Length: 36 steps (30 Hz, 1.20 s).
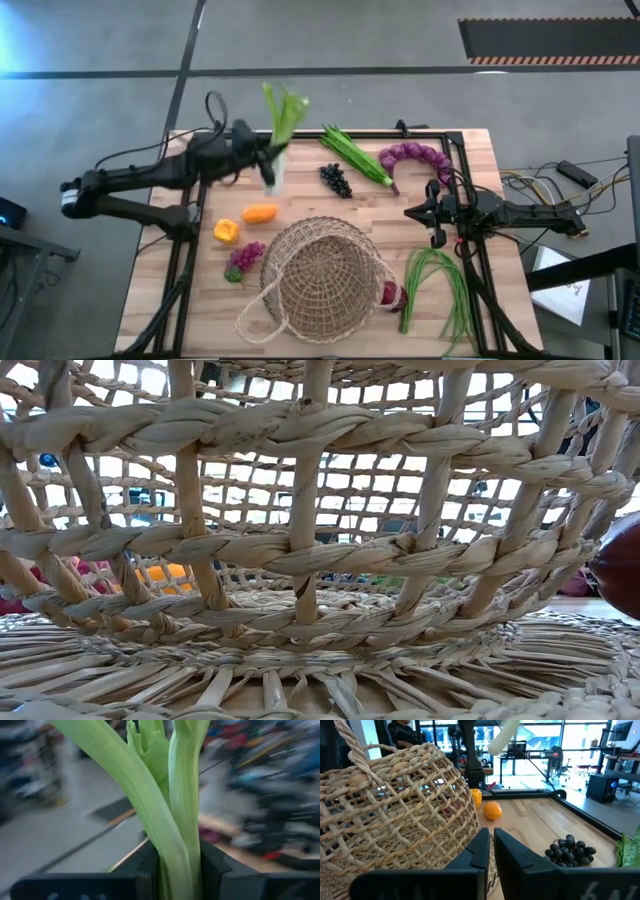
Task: Build produce basket
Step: Put the celery into the basket
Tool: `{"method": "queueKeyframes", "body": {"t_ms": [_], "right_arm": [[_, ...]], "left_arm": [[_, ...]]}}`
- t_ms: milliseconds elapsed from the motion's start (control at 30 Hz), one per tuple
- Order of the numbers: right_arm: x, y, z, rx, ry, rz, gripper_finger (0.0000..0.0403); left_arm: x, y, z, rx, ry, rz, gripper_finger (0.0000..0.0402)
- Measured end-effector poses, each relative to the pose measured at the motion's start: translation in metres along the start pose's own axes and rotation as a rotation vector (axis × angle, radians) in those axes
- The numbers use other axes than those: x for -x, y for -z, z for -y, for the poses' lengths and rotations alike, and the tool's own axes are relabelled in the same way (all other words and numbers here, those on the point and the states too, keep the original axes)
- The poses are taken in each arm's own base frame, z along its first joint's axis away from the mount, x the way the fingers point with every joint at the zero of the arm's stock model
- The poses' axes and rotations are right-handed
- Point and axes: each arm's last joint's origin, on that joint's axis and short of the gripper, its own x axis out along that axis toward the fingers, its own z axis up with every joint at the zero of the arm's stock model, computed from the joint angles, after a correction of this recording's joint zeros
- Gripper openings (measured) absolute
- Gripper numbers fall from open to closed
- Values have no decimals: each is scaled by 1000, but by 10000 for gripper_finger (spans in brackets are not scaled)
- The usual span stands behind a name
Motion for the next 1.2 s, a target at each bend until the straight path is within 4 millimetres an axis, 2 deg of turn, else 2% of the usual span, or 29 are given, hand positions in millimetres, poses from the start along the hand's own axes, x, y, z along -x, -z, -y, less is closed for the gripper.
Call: {"method": "queueKeyframes", "body": {"t_ms": [167, 333, 467, 633, 767, 967, 1067, 1200], "right_arm": [[0, 0, 0, 0, 0, 0, 18], [0, 0, 0, 0, 0, 0, 18], [0, 0, 0, 0, 0, 0, 18], [0, 0, 0, 0, 0, 1, 18], [0, 0, 0, 1, 0, 0, 18], [0, 0, 0, 0, 0, 0, 18], [0, 0, 0, 2, 0, 0, 18], [0, 0, 0, 2, 0, 0, 18]], "left_arm": [[17, -11, 58, -48, 206, 192, 62], [19, -10, 109, -75, 357, 356, 62], [9, -4, 143, -73, 451, 413, 63], [-17, 4, 180, -59, 552, 384, 63], [-41, 20, 204, -101, 552, 309, 63], [-68, 56, 225, -153, 394, 39, 63], [-73, 74, 228, -147, 327, -67, 63], [-71, 91, 230, -131, 286, -139, 63]]}}
